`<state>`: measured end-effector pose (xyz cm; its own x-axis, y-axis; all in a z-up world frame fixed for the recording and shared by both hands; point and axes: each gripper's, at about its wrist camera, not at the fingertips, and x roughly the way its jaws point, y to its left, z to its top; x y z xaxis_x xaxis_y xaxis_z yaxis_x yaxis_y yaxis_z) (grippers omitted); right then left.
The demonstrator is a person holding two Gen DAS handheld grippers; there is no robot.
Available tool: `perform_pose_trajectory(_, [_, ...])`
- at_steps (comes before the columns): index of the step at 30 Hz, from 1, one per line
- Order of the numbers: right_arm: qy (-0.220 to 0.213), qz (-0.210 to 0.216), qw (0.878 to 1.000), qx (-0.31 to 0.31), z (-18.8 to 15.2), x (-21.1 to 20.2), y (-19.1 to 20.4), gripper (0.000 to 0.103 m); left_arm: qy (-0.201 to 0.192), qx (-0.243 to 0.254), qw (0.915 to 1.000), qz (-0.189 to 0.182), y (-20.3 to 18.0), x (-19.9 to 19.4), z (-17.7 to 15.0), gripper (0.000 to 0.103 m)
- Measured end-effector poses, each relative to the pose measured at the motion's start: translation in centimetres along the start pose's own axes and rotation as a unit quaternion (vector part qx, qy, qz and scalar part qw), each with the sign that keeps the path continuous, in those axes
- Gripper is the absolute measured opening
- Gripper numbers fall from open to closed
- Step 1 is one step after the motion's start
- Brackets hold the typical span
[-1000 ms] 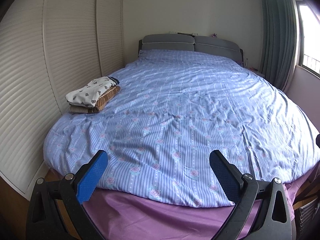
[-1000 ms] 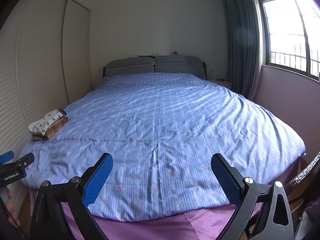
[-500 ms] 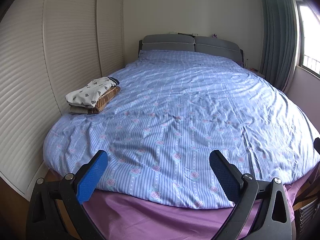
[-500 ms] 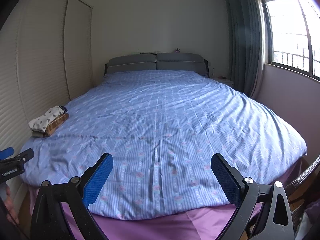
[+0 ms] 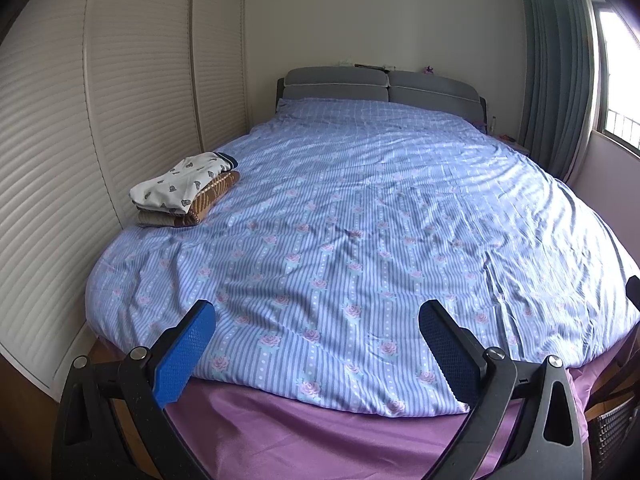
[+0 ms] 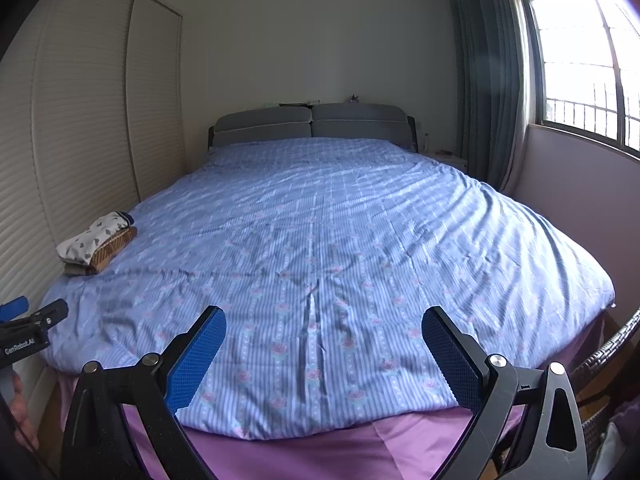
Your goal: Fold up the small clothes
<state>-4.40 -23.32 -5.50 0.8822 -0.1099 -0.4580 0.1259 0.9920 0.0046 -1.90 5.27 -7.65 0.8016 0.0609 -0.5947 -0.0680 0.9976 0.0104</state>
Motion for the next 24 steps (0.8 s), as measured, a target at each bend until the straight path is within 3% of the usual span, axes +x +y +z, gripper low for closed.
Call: perform_pose_trajectory(24, [0.000, -0.002, 1.000, 0.001, -0.18, -0.01, 0.25, 0.099, -0.002, 0.000, 1.0000, -0.001, -0.08, -0.10, -0.05, 0.103])
